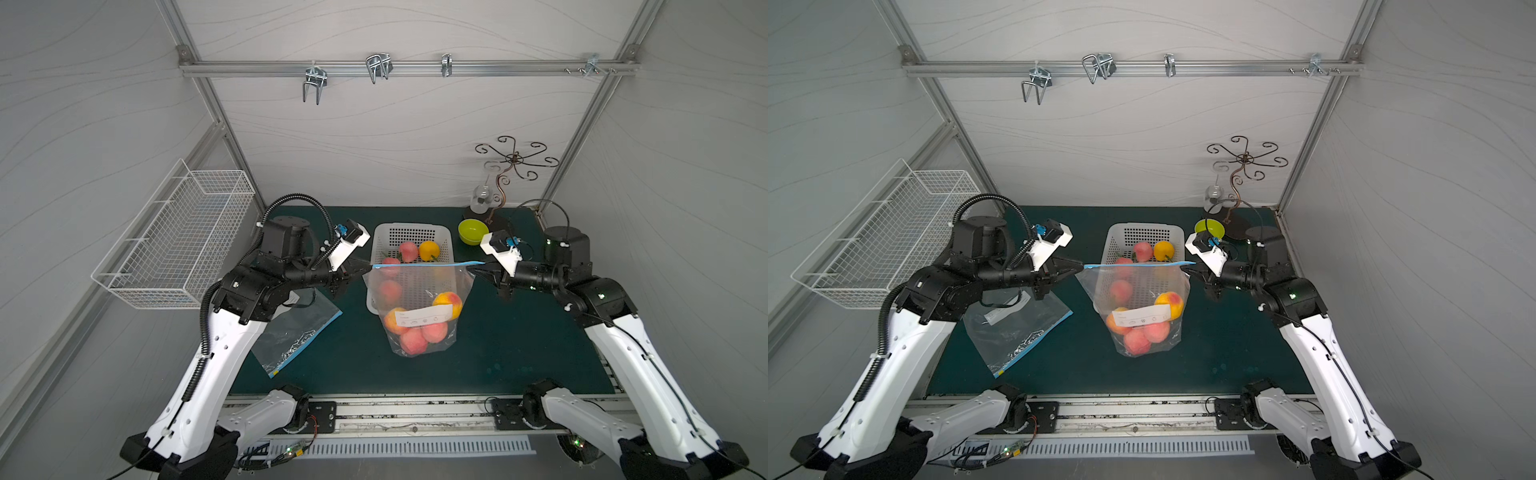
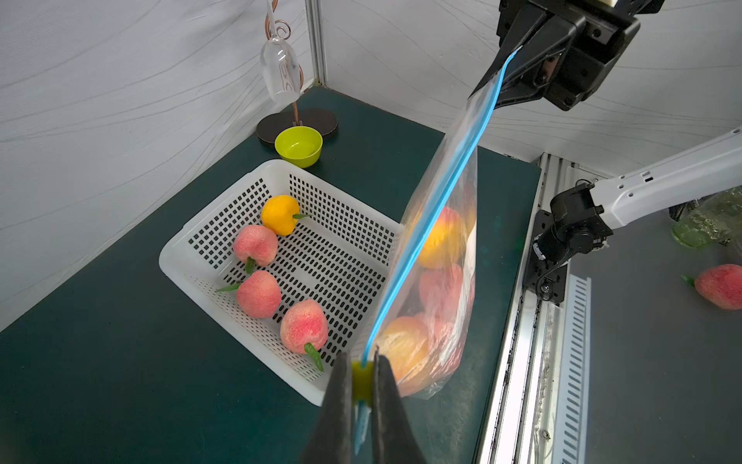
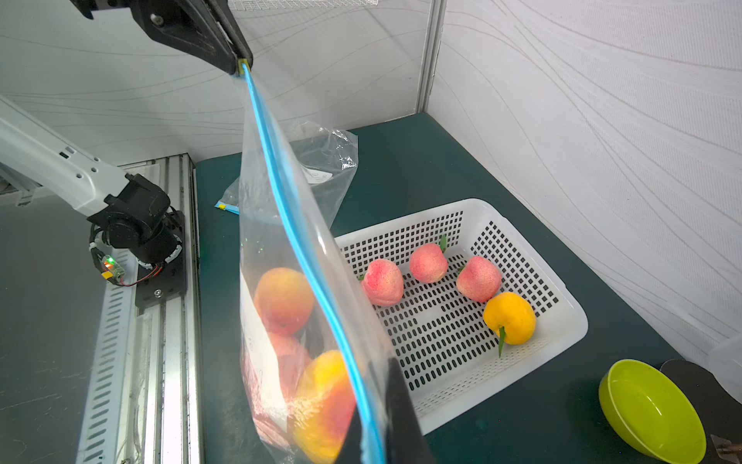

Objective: Place the peach in a zip-top bag and seal the zipper
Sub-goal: Zip the zipper on the zipper food storage bag, then place the zipper food storage bag at the corner of the board.

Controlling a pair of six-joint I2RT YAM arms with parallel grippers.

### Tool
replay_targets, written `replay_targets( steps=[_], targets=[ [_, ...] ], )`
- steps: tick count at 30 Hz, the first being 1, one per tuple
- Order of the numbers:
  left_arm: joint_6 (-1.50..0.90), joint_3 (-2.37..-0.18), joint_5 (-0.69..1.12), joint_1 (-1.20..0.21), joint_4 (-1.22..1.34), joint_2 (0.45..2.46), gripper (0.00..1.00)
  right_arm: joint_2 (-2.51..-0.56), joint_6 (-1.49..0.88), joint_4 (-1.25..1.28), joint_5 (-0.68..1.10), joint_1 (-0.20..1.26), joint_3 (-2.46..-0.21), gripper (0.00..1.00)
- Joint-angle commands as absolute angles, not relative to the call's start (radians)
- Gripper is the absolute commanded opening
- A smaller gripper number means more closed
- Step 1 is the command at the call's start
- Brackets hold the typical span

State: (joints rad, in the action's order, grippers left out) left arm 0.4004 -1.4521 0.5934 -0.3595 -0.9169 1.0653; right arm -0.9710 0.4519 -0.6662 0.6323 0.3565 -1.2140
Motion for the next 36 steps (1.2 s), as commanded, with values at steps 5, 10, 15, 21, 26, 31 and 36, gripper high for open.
replay_targets(
  steps=[5,10,15,21,26,31,36],
  targets=[
    [0.425,-1.457,0.559,-0.322,-0.958,1.028,0.0,-0.954,0.425,-0.683,0.602,0.332,-1.221,0.0],
    [0.422,-1.483,0.574,-0.321,-0.981,1.034,0.0,-0.95,0.435,-0.694,0.656,0.332,-1.23,0.0],
    [0.411,-1.504,0.625,-0.321,-0.981,1.04,0.11,-0.947,0.444,-0.71,0.733,0.334,-1.245,0.0],
    [0.398,-1.517,0.751,-0.323,-0.918,1.045,0.5,-0.947,0.464,-0.74,0.781,0.401,-1.268,0.0],
    [0.361,-1.545,0.805,-0.345,-0.853,1.059,0.75,-0.98,0.491,-0.787,0.722,0.508,-1.299,0.0],
    [0.388,-1.571,0.737,-0.475,-0.886,1.106,0.84,-1.01,0.471,-0.771,0.667,0.598,-1.326,0.0],
    [0.313,-1.543,0.73,-0.576,-0.835,1.13,0.93,-1.052,0.445,-0.764,0.564,0.671,-1.354,0.0]
  ],
)
